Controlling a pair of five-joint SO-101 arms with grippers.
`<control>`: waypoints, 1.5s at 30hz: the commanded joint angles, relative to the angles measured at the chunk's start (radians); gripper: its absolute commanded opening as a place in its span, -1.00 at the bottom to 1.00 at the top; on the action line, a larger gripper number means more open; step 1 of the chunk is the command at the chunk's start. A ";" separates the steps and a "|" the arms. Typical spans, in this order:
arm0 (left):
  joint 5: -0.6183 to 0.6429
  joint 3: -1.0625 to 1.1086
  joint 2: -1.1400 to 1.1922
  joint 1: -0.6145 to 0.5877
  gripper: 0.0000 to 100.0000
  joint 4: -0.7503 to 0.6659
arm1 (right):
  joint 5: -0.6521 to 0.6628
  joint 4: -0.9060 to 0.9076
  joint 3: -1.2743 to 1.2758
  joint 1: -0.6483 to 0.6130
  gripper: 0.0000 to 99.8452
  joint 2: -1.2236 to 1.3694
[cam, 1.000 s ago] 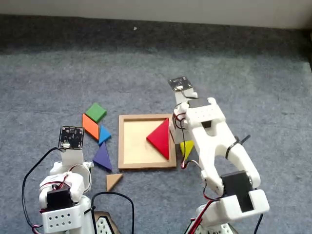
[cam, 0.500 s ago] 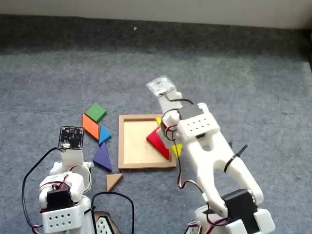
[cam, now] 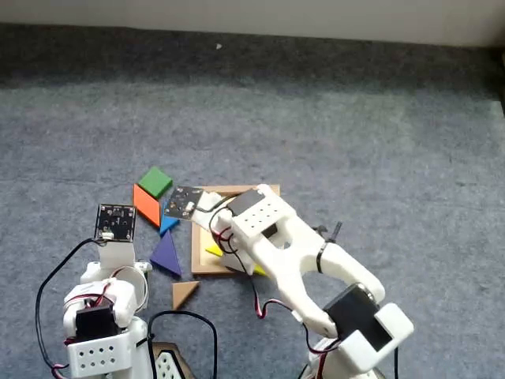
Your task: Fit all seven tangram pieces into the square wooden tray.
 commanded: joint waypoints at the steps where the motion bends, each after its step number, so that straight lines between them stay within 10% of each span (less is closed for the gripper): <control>1: 0.006 0.019 -0.030 -0.018 -0.73 -0.012 | 0.063 -0.013 -0.062 -0.041 -0.66 0.035; 25: 0.006 0.019 -0.030 -0.018 -0.73 -0.015 | -0.032 0.031 -0.113 0.045 -0.28 -0.229; 34: 0.006 0.019 -0.030 -0.018 -0.73 -0.015 | -0.285 -0.232 -0.117 0.107 -0.99 -0.062; 45: 0.006 0.019 -0.030 -0.018 -0.73 -0.015 | -0.250 -0.242 -0.122 0.136 -0.98 0.068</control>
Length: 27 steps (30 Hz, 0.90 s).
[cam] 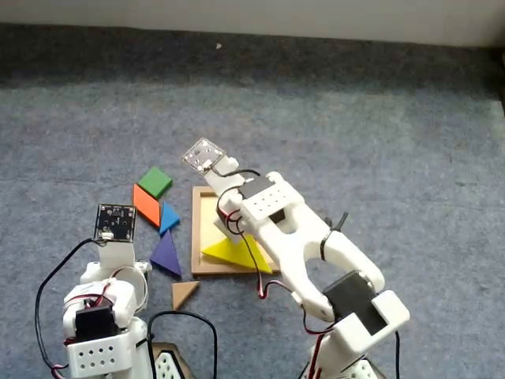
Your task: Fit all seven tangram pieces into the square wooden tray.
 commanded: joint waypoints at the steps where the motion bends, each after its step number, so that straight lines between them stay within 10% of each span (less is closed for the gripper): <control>1: 0.006 0.019 -0.030 -0.018 -0.73 -0.015 | 0.087 -0.012 -0.053 0.059 -0.98 -0.002; 27: 0.006 0.019 -0.030 -0.018 -0.73 -0.017 | 0.046 0.463 -0.348 0.166 -0.98 -0.007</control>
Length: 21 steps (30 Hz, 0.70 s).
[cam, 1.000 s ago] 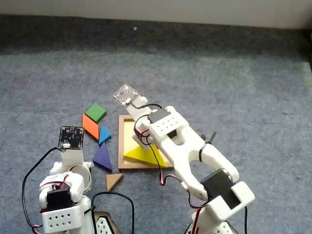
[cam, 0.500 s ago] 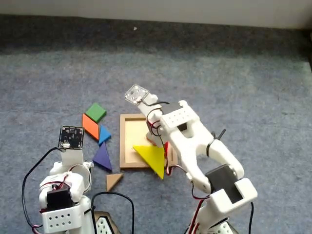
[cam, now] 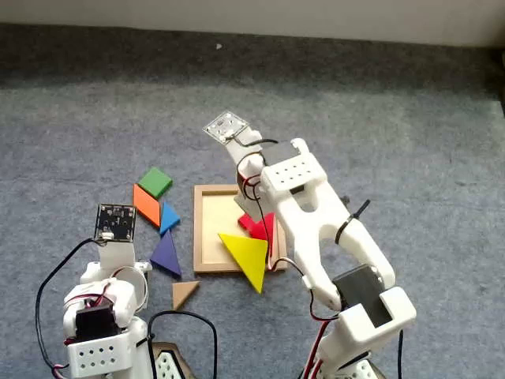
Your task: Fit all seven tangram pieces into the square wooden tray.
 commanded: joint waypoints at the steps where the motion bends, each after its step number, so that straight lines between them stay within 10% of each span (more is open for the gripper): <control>1: 0.006 0.019 -0.030 -0.018 -0.73 -0.017 | -0.018 0.163 -0.090 0.008 -0.98 -0.013; 21: 0.006 0.019 -0.030 -0.018 -0.73 -0.017 | -0.014 0.325 -0.068 -0.031 -0.98 0.150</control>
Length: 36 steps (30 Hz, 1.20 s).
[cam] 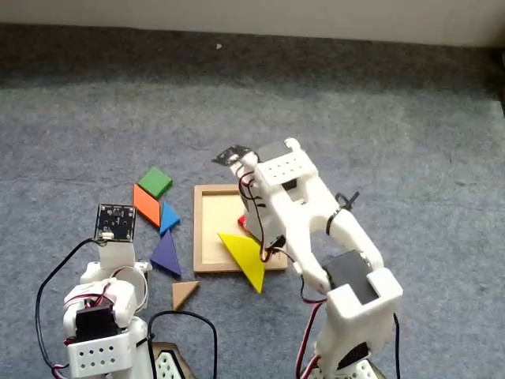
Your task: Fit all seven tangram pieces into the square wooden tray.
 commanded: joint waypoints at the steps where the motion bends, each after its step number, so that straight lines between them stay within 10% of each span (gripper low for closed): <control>1: 0.006 0.019 -0.030 -0.018 -0.73 -0.017 | -0.005 0.013 -0.030 -0.039 -0.98 0.019; 36: 0.006 0.019 -0.030 -0.018 -0.73 -0.017 | -0.011 -0.228 -0.028 -0.130 -0.98 0.068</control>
